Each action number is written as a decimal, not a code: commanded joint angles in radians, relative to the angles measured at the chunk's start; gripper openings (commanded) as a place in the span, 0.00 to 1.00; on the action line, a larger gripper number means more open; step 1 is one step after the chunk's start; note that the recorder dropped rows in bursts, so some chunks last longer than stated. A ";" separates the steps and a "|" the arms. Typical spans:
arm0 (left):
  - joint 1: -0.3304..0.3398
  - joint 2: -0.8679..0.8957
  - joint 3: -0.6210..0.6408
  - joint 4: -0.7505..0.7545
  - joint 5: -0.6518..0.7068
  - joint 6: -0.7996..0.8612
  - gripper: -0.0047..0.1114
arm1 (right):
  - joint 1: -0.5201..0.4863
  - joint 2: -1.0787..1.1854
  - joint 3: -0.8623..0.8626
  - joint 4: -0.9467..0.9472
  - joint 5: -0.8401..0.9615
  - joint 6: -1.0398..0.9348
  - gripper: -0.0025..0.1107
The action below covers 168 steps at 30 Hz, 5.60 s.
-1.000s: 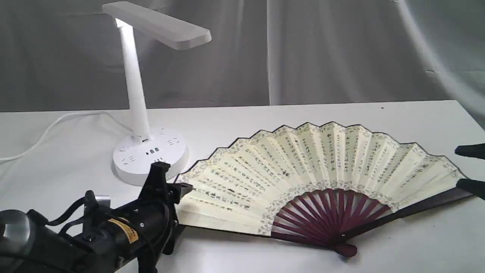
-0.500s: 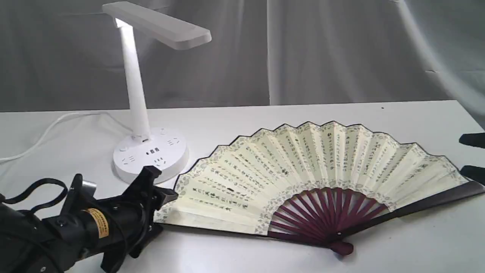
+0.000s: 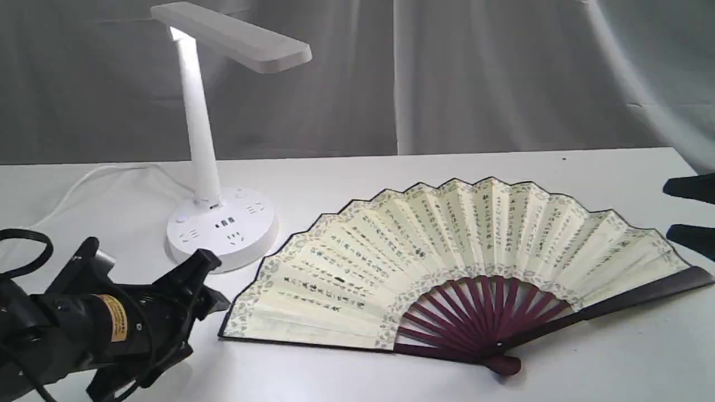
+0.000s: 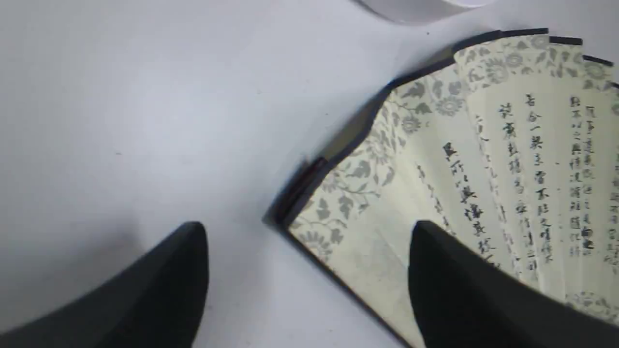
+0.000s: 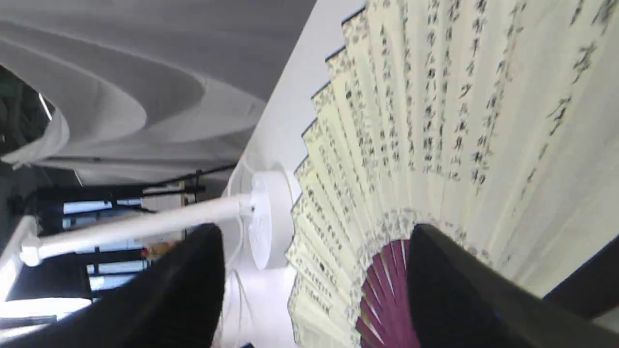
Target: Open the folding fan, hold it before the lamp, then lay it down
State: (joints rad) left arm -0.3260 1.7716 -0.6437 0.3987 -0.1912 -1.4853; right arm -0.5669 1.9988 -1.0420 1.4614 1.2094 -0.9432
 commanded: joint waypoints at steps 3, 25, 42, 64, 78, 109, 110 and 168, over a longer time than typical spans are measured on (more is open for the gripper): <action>0.001 -0.094 -0.003 0.007 0.130 0.125 0.55 | 0.093 -0.009 -0.004 -0.068 0.012 -0.015 0.52; 0.001 -0.209 -0.262 -0.116 0.780 0.792 0.52 | 0.492 -0.149 -0.308 -1.078 -0.185 0.656 0.45; 0.178 -0.207 -0.426 -0.297 0.937 1.121 0.18 | 0.583 -0.179 -0.314 -1.449 -0.067 0.925 0.37; 0.287 -0.207 -0.426 -0.330 0.984 1.303 0.04 | 0.583 -0.341 -0.088 -1.501 -0.202 0.917 0.02; 0.287 -0.207 -0.426 -0.337 1.109 1.337 0.04 | 0.567 -0.395 -0.007 -1.529 -0.241 0.929 0.02; 0.287 -0.268 -0.426 -0.363 1.111 1.360 0.04 | 0.497 -0.538 -0.005 -1.536 -0.209 0.943 0.02; 0.287 -0.286 -0.426 -0.363 1.110 1.360 0.04 | 0.497 -0.550 -0.003 -1.536 -0.212 0.943 0.02; 0.287 -1.772 -0.430 -0.311 1.346 1.356 0.04 | 0.495 -1.999 0.002 -1.552 0.012 0.873 0.02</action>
State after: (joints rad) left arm -0.0414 -0.0005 -1.0703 0.0849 1.1508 -0.1298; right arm -0.0629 0.0000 -1.0494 -0.1004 1.2222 -0.0431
